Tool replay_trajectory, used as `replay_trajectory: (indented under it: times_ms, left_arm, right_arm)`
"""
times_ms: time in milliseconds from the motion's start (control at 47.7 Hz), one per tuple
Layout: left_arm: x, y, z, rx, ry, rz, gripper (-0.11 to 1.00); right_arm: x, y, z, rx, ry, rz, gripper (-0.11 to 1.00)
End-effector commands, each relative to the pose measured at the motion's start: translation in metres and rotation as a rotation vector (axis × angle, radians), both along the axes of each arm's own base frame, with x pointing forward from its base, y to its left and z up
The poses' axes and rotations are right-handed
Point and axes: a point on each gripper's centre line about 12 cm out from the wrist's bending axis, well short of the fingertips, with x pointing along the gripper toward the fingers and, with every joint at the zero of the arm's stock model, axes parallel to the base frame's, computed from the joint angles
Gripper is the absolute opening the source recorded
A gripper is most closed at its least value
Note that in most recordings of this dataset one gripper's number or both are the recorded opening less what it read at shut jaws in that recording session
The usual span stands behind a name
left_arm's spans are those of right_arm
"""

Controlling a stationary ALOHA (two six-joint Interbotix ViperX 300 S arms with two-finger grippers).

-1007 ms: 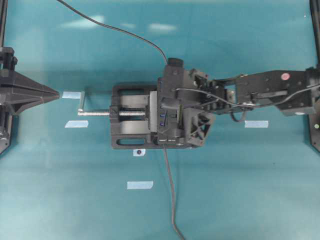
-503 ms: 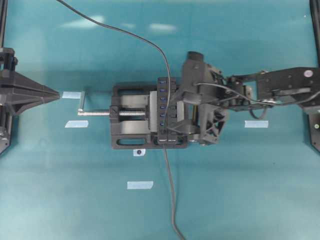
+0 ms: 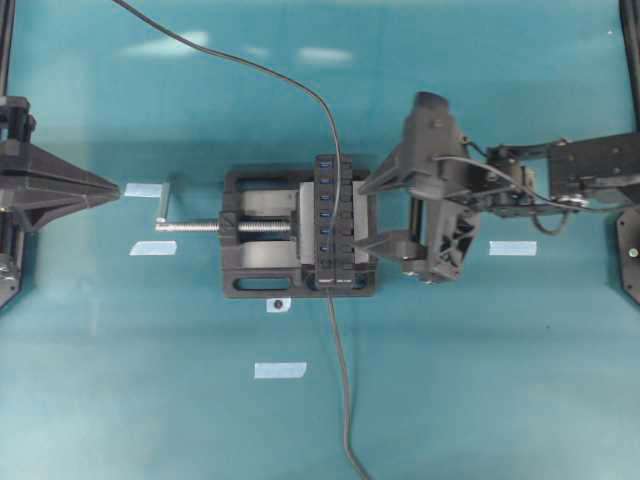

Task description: Insert the USB into the front port of the fixed hub.

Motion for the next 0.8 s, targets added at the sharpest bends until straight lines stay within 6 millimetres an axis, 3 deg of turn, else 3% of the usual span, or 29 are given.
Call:
replay_trajectory:
  times_ms: [0,776]
  left_arm:
    - [0.001,0.0,0.001,0.0,-0.008,0.001,0.0]
    - [-0.005,0.0,-0.009,-0.002,-0.051,0.002,0.0]
  right_arm:
    - [-0.002,-0.001,0.015,0.005,-0.086,-0.01,0.86]
    - [-0.023,-0.002,0.01,0.0,-0.173,-0.02,0.86]
